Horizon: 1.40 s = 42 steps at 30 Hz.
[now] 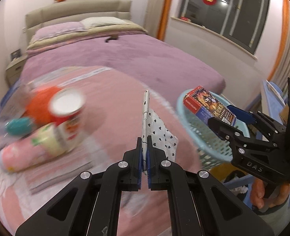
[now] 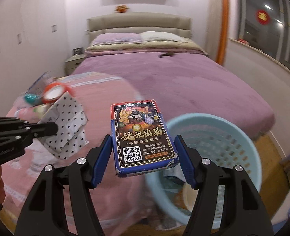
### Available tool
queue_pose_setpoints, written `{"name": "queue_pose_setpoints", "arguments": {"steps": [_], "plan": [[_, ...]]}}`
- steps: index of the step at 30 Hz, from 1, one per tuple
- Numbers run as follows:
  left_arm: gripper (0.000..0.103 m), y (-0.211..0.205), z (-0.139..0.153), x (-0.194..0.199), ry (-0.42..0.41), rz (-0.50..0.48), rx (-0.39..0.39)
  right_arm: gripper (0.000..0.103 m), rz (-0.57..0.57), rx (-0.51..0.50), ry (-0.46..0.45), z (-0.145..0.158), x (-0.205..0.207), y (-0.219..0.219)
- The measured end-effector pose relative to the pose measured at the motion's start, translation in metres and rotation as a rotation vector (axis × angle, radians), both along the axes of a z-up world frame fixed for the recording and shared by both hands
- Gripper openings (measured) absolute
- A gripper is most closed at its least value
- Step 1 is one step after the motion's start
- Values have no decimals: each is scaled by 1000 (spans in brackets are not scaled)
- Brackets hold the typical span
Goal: Collect trash
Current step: 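Open the right tool over the basket while the left tool releases the napkin into it, then move both tools back from the basket to the trash pile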
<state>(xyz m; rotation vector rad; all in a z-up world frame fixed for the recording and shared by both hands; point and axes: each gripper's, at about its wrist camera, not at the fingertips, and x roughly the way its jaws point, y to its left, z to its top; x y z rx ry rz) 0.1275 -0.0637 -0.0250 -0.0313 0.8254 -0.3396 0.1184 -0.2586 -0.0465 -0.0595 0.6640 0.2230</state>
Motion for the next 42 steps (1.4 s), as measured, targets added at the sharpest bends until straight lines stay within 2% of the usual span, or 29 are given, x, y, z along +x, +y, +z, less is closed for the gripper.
{"name": "queue_pose_setpoints", "arguments": {"steps": [3,7,10,14,15,17,21,27,35,42], "plan": [[2,-30,3,10,-16,-54,-3,61,-84,24,8,-4,7,-32],[2,-70,7,23,-24,-126,-48,61,-201,65,41,-13,16,-75],[2,-101,2,34,-4,-183,-88,61,-268,87,80,-22,24,-100],[4,-129,-12,44,29,-226,-86,62,-331,108,137,-37,32,-125],[9,-134,-15,47,34,-230,-86,63,-343,116,152,-40,34,-129],[43,-141,-22,51,45,-233,-92,66,-373,137,191,-49,38,-139],[46,-139,-26,50,29,-224,-83,67,-384,166,225,-56,38,-144],[46,-123,-21,38,-6,-203,-79,67,-357,174,202,-48,33,-136],[46,-82,-1,13,-59,-157,-108,67,-260,156,147,-16,27,-86],[46,-24,18,-16,-125,-54,-124,67,-107,153,89,13,22,-21]]}}
